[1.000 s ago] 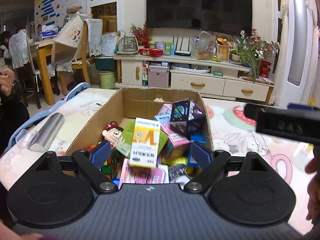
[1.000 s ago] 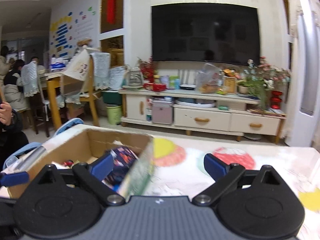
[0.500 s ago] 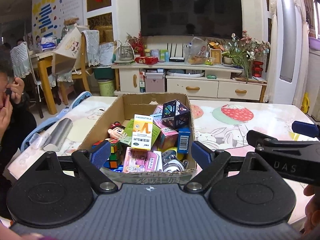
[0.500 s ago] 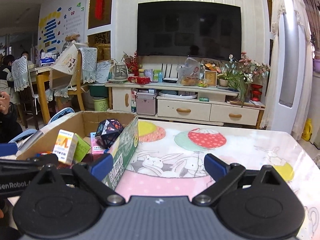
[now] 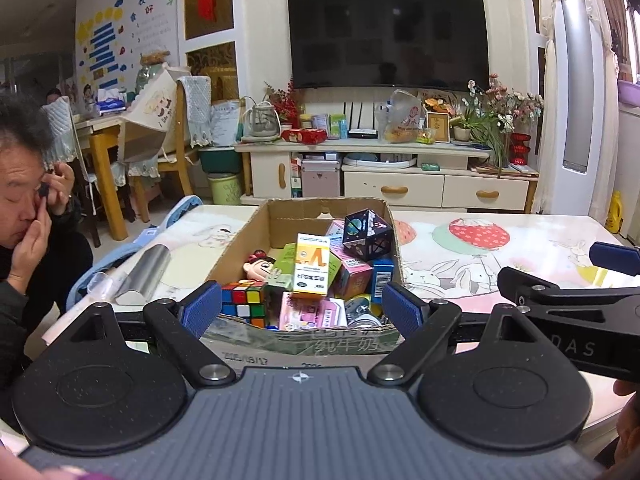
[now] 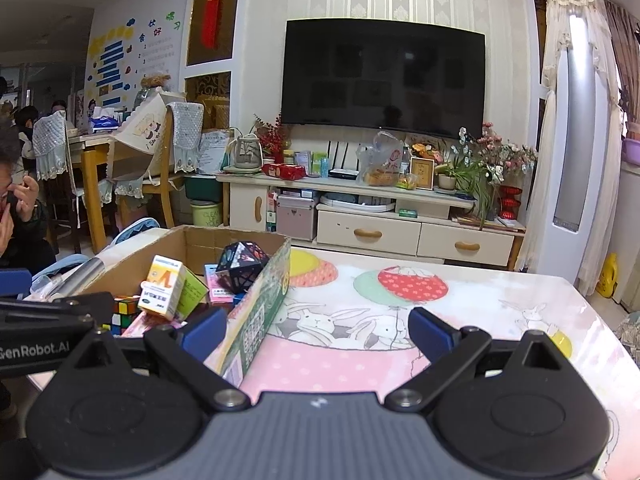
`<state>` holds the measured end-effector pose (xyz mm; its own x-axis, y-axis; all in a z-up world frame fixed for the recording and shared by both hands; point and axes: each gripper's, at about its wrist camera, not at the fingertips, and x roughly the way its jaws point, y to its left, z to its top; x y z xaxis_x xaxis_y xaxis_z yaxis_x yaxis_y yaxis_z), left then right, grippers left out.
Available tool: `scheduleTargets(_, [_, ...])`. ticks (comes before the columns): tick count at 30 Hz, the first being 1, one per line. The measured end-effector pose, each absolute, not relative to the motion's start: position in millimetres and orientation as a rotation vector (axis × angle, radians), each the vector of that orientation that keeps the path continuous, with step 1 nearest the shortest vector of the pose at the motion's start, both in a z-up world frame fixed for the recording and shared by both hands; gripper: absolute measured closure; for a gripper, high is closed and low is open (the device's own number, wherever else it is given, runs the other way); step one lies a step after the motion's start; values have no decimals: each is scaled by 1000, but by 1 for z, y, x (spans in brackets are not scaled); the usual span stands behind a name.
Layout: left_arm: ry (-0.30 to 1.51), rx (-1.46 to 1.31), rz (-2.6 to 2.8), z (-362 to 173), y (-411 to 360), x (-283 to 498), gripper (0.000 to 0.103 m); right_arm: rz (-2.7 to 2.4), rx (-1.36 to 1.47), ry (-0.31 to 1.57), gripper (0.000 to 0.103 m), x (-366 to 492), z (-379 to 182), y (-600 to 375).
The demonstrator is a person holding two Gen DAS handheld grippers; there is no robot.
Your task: Organize rigid objects
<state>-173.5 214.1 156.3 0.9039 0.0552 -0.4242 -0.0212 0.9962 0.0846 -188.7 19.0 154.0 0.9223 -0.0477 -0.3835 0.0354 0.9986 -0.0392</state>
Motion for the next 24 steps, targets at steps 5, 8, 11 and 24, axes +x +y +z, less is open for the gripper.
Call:
scheduleTargets(5, [430, 77, 44, 156, 216, -175, 0, -44, -40, 388, 6, -194, 156, 26])
scheduleTargets(8, [430, 76, 45, 155, 216, -176, 0, -47, -49, 385, 6, -197, 157, 30])
scheduleTargets(11, [425, 80, 48, 154, 214, -176, 0, -50, -53, 385, 6, -200, 157, 33])
scheduleTargets(24, [401, 74, 50, 155, 214, -181, 0, -56, -66, 371, 6, -208, 160, 39])
